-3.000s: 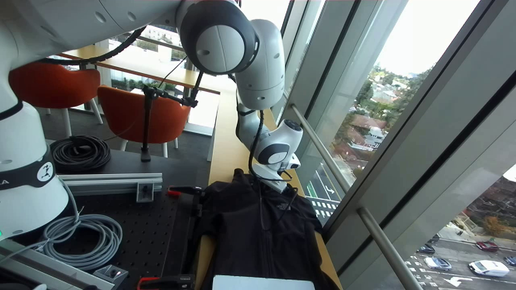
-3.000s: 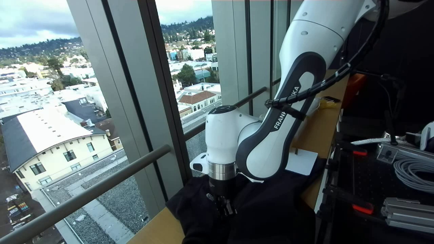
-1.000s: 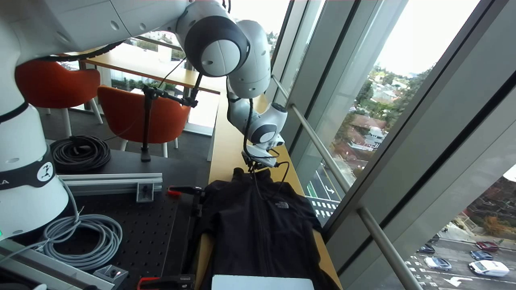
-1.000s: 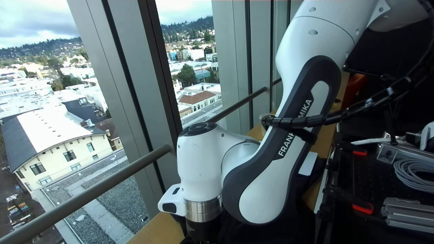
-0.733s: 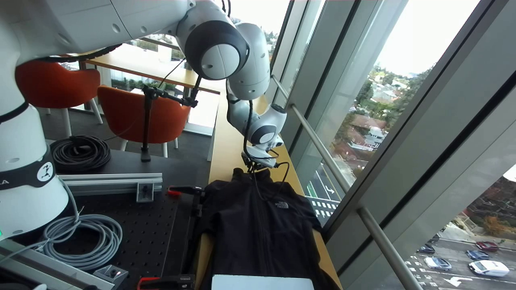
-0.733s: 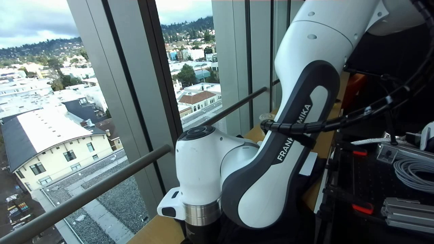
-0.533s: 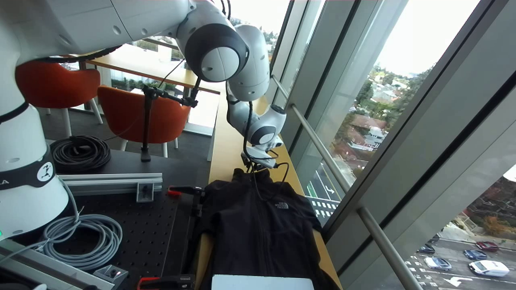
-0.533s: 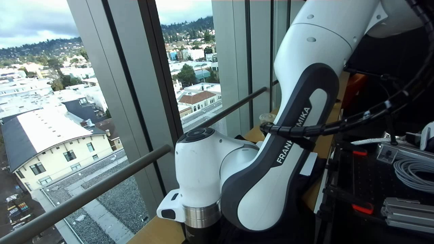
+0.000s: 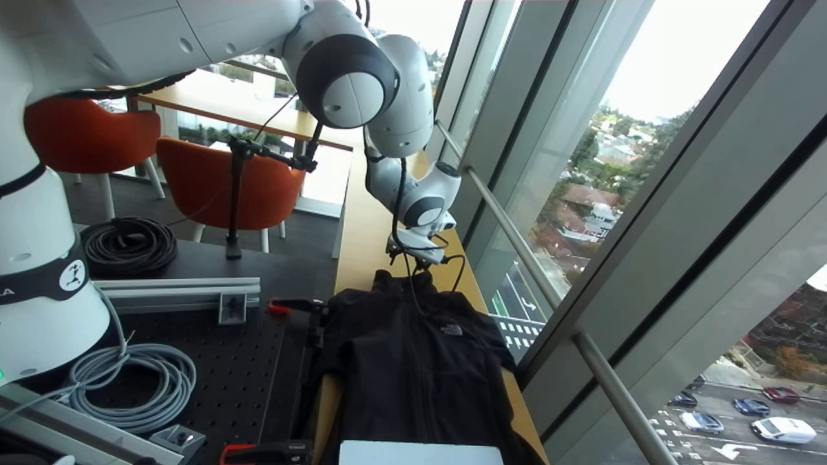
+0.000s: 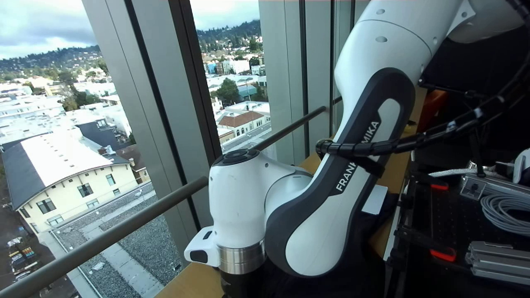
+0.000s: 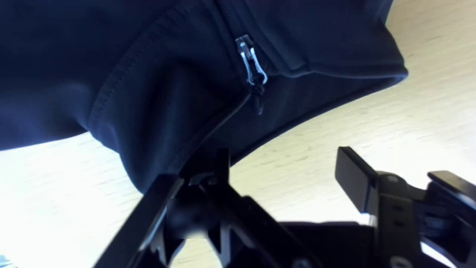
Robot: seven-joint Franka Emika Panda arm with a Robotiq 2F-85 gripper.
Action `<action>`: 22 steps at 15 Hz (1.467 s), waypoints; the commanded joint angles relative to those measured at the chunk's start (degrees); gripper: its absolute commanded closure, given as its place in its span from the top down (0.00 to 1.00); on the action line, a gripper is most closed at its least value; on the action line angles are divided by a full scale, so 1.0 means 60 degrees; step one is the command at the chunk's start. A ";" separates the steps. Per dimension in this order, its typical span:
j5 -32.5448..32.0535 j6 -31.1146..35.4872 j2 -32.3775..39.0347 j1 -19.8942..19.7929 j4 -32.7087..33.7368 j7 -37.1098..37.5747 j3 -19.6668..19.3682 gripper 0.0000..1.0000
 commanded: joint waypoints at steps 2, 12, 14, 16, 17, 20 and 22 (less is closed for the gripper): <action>0.0014 0.0181 -0.0943 -0.0546 -0.1206 0.0053 0.0130 1.00; 0.0472 0.0018 -0.2586 -0.2940 -0.3699 -0.0862 0.0393 1.00; 0.0574 -0.0041 -0.2797 -0.3373 -0.3920 -0.1211 0.0391 1.00; 0.0681 -0.0097 -0.3016 -0.3722 -0.4193 -0.1566 0.0339 1.00; 0.0727 -0.0078 -0.3130 -0.3885 -0.4375 -0.1726 0.0303 1.00; 0.0933 0.0026 -0.3269 -0.4448 -0.4831 -0.2339 0.0244 1.00; 0.1026 0.0053 -0.3411 -0.4819 -0.5164 -0.2769 0.0159 1.00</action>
